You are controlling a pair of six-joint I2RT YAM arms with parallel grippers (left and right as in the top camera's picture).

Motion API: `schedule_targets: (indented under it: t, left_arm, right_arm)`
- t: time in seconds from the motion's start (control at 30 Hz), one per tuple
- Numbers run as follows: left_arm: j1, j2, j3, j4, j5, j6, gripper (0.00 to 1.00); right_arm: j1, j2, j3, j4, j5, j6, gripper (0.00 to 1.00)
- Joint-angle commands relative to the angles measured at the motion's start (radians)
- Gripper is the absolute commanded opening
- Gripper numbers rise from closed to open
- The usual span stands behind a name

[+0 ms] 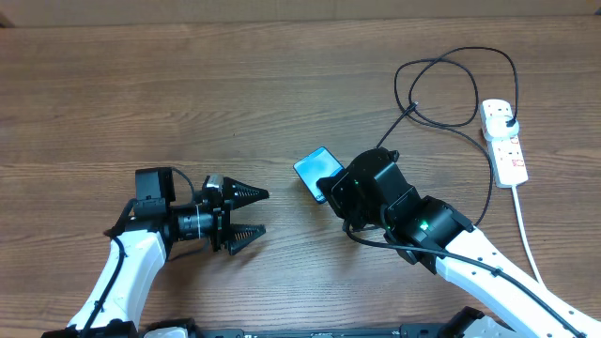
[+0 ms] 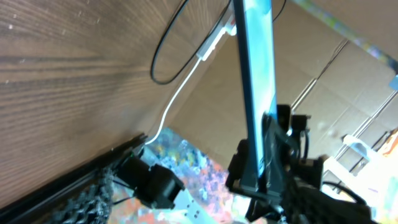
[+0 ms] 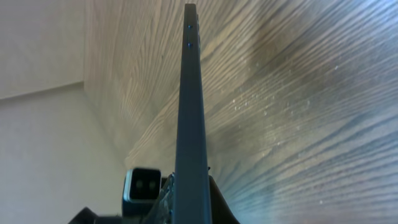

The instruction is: Plug charger to phone and switch on socket

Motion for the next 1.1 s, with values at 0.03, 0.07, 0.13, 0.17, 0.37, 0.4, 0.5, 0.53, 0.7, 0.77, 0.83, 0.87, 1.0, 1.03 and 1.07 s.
schedule_targets:
  t: [0.03,0.07,0.13,0.17,0.37,0.4,0.5,0.53,0.7,0.77,0.83,0.87,1.0,1.03,1.07]
  left_arm:
    - [-0.031,0.0,-0.003,0.117,-0.041,-0.256,0.84]
    - [-0.043,0.0,-0.003,0.16,-0.047,-0.295,0.84]
    - [-0.072,0.0,-0.003,0.24,-0.071,-0.365,0.83]
    - [-0.092,0.0,-0.003,0.283,-0.087,-0.407,0.8]
    - [-0.222,0.0,-0.003,0.511,-0.187,-0.598,0.7]
    - [-0.235,0.0,-0.003,0.534,-0.196,-0.613,0.7]
    - [-0.251,0.0,-0.003,0.559,-0.2,-0.64,0.66]
    - [-0.252,0.0,-0.003,0.559,-0.2,-0.642,0.64]
    - [-0.252,0.0,-0.003,0.559,-0.204,-0.651,0.64]
    - [-0.252,0.0,-0.003,0.559,-0.214,-0.655,0.62]
    - [-0.252,0.0,-0.003,0.559,-0.222,-0.658,0.59]
    - [-0.252,0.0,-0.003,0.559,-0.225,-0.662,0.57]
    - [-0.253,0.0,-0.003,0.559,-0.225,-0.69,0.51]
    - [-0.255,0.0,-0.003,0.56,-0.226,-0.703,0.5]
    - [-0.257,0.0,-0.003,0.563,-0.229,-0.712,0.47]
  right_arm:
    - [0.012,-0.024,0.005,0.018,-0.039,0.016,0.04]
    - [0.017,-0.024,0.005,0.018,-0.04,0.017,0.04]
    - [0.028,-0.024,0.005,0.022,-0.047,0.017,0.04]
    - [0.034,-0.024,0.005,0.027,-0.055,0.017,0.04]
    - [0.063,-0.024,0.005,0.081,-0.106,0.018,0.04]
    - [0.064,-0.024,0.005,0.081,-0.107,0.018,0.04]
    - [0.064,-0.024,0.005,0.072,-0.108,0.046,0.04]
    - [0.064,-0.024,0.005,0.072,-0.108,0.054,0.04]
    - [0.064,-0.024,0.005,0.074,-0.142,0.126,0.04]
    - [0.064,-0.024,0.005,0.074,-0.169,0.156,0.04]
    - [0.064,-0.024,0.005,0.074,-0.203,0.19,0.04]
    - [0.064,-0.024,0.005,0.075,-0.224,0.213,0.04]
    - [0.064,-0.024,0.005,0.074,-0.274,0.299,0.04]
    - [0.064,-0.024,0.005,0.074,-0.28,0.314,0.04]
    - [0.064,-0.024,0.005,0.074,-0.286,0.332,0.04]
